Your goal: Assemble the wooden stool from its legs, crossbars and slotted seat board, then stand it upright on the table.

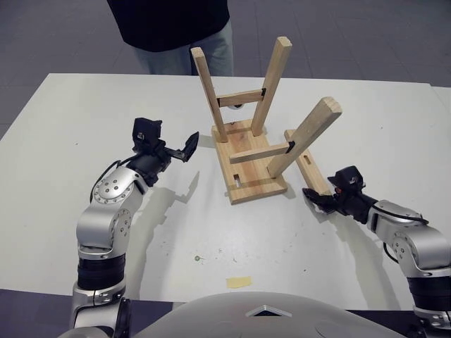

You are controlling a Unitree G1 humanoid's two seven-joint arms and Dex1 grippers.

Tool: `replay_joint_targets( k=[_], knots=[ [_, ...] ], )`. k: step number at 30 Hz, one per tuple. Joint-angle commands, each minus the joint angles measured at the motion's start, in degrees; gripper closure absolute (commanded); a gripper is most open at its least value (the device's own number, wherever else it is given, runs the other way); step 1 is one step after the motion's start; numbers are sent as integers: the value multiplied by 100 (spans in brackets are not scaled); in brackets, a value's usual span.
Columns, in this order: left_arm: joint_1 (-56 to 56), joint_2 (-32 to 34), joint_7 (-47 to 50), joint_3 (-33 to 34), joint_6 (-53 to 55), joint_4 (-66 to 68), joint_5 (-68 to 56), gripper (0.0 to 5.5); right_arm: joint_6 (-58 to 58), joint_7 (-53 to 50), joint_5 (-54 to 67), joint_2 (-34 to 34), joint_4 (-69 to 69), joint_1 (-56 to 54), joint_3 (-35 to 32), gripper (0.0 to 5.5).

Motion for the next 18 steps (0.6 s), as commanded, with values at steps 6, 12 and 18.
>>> replay_joint_targets(
  k=[6, 12, 18],
  knots=[
    [204, -185, 224, -109, -209, -23, 251, 10, 223, 191, -565, -309, 191, -147, 232, 249],
    [274, -186, 235, -81, -133, -156, 225, 10, 268, 288, -615, -261, 88, -78, 220, 338],
    [-23, -144, 146, 79, -74, -24, 86, 10, 128, -42, -689, 131, 102, -97, 86, 339]
  ],
)
